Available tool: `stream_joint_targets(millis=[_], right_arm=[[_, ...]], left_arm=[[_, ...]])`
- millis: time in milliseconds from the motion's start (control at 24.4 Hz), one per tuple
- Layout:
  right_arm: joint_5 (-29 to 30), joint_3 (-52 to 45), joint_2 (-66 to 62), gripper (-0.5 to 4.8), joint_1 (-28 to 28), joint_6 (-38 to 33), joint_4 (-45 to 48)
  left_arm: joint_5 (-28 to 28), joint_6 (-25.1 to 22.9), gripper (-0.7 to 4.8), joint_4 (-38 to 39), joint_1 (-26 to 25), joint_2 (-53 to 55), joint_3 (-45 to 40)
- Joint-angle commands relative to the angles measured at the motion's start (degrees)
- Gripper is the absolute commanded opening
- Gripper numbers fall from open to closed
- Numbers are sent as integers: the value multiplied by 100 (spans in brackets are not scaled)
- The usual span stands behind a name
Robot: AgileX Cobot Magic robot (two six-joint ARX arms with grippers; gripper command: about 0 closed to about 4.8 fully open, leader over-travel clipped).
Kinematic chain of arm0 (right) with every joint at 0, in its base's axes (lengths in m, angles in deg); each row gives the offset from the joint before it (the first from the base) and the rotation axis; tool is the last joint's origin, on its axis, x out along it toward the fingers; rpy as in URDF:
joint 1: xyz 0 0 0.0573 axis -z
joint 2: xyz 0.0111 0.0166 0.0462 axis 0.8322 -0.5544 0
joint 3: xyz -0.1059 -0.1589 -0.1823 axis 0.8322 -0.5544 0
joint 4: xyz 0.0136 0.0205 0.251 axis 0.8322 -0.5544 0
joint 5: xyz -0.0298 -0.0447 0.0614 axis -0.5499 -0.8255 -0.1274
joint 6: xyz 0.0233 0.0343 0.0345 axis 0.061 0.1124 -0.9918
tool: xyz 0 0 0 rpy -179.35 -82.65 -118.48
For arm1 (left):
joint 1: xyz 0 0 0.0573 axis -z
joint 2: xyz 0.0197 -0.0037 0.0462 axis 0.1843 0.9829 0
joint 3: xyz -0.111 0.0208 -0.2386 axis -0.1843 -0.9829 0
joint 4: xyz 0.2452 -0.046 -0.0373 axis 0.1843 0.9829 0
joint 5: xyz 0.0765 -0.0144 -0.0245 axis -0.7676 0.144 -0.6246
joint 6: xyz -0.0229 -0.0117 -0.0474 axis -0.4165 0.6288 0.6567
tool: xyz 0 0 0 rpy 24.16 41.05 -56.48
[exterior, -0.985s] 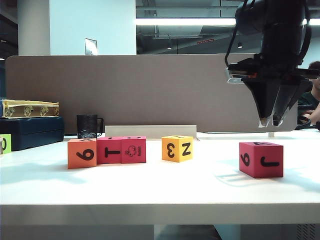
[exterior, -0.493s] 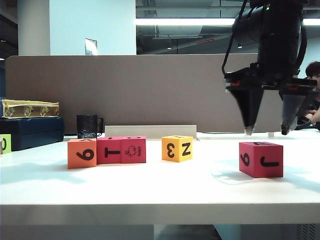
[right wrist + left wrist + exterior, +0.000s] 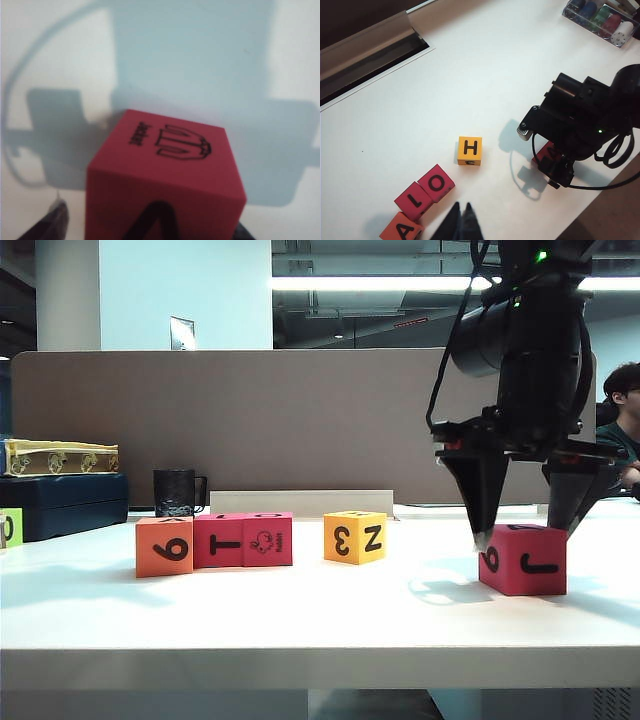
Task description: Select the appropriate blocks from the scattered letter blocks on the table and arrange them in a row to spell out "ALOHA".
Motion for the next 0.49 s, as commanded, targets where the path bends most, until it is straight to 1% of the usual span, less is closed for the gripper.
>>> stream_joint_targets(millis=[41, 123, 493], right_arm=[[28, 24, -85, 263, -17, -48, 181], [26, 24, -96, 251, -17, -50, 378], [50, 24, -138, 251, -63, -179, 1123]], left_arm=[[2, -2, -6, -66, -4, -35, 9], [4, -2, -6, -74, -4, -35, 9], [4, 0, -6, -76, -4, -35, 7]])
